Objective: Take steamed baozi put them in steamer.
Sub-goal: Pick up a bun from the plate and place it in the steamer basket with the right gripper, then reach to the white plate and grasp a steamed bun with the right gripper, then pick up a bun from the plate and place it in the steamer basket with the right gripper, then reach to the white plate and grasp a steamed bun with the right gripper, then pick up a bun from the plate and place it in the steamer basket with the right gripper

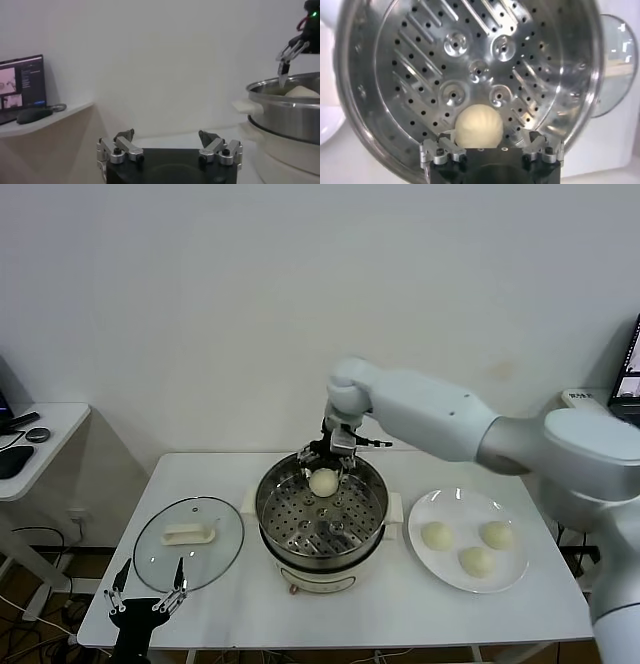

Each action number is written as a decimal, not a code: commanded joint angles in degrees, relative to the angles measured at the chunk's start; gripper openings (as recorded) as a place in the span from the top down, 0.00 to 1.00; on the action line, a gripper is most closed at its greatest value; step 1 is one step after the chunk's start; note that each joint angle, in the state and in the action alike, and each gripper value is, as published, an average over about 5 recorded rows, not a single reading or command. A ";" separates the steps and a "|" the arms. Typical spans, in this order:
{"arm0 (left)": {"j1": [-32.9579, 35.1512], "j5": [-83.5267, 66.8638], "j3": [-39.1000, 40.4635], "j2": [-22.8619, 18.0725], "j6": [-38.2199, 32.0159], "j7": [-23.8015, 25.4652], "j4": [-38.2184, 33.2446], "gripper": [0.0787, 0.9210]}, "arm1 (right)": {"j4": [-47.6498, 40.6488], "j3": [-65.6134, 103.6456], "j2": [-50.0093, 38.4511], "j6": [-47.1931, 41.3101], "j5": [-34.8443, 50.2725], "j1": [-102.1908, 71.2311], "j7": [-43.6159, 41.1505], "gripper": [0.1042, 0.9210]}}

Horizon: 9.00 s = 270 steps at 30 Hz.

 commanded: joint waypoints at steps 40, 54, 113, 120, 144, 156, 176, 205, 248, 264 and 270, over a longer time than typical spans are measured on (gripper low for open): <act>-0.41 -0.85 -2.53 1.57 2.79 0.69 -0.41 0.12 | 7.74 19.04 -28.07 -43.49 -0.40 -30.78 -1.68 0.12; -0.17 -0.39 -2.82 1.03 2.55 0.67 -0.10 0.12 | 2.66 21.01 -23.52 -44.58 -4.36 -32.41 0.35 0.13; -3.36 -3.43 -3.16 2.52 4.32 0.94 -0.36 0.12 | 11.25 -8.25 9.17 -75.77 45.69 4.55 16.24 0.55; -3.16 -3.40 -3.49 2.28 4.28 0.89 -0.62 0.12 | 8.38 -8.60 10.89 -75.80 43.38 -0.11 15.94 0.55; -3.39 -3.54 -3.60 2.52 4.28 0.92 -0.90 0.12 | 10.16 -6.32 3.92 -74.01 37.56 3.18 9.61 0.17; -4.10 -3.46 -2.78 3.10 4.67 1.14 -1.55 0.12 | 27.01 -6.43 -26.52 -58.23 21.97 13.49 -9.70 0.12; -2.77 -1.68 -2.41 2.87 5.27 1.25 -1.92 0.12 | 26.06 15.84 -49.78 -43.80 1.13 -21.33 -10.01 0.12; -0.85 -0.27 -3.61 1.54 5.07 1.24 -2.37 0.12 | 16.03 29.44 -39.81 -44.72 -4.89 -41.86 -1.54 0.12; -2.12 -1.54 -4.11 2.20 5.12 1.30 -3.04 0.12 | 18.15 19.37 -32.88 -41.30 14.60 -3.01 -9.16 0.58; -2.13 -1.58 -4.48 1.61 4.97 1.24 -2.81 0.12 | 22.50 -2.57 -6.93 -21.27 17.34 6.30 -3.83 0.57; -2.03 -1.62 -5.09 1.44 4.97 1.18 -2.81 0.12 | 20.14 -6.58 -0.85 -14.56 9.63 3.17 -3.01 0.57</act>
